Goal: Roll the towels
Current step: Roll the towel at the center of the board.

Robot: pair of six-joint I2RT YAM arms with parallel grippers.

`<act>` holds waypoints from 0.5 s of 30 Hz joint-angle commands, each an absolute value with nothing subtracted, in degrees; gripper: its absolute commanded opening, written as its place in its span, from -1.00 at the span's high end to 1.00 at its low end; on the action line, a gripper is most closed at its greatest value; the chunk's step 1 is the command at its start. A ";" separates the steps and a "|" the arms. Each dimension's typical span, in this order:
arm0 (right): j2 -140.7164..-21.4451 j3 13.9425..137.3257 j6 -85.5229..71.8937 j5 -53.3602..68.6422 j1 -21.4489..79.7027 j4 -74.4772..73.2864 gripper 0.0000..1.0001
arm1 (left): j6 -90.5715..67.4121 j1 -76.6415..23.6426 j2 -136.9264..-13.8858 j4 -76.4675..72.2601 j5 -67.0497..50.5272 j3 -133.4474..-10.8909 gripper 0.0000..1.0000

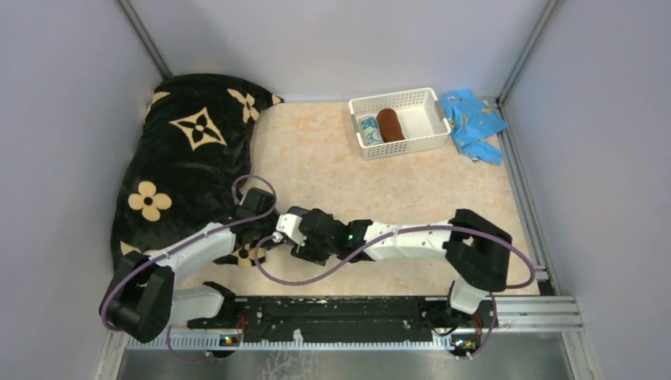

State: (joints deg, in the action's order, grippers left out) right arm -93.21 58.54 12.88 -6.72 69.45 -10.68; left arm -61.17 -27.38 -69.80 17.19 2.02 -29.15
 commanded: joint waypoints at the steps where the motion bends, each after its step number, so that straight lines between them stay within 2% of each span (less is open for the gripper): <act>1: -98.87 59.12 16.84 -14.04 70.07 -6.44 -0.20 | -58.51 -27.17 -72.34 22.19 4.62 -28.47 -0.08; 7: -103.33 59.06 17.73 -16.24 70.15 -6.23 -0.17 | -57.36 -27.01 -73.76 22.01 4.39 -29.76 -0.11; 15: -106.92 60.59 14.08 -8.03 69.82 -13.71 0.21 | -51.52 -26.06 -79.90 19.62 2.78 -34.29 -0.20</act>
State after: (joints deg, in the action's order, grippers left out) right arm -103.92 59.55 17.04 -14.74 69.65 -7.40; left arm -57.25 -26.65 -74.59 17.80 1.21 -33.12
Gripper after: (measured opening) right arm 0.446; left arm 0.586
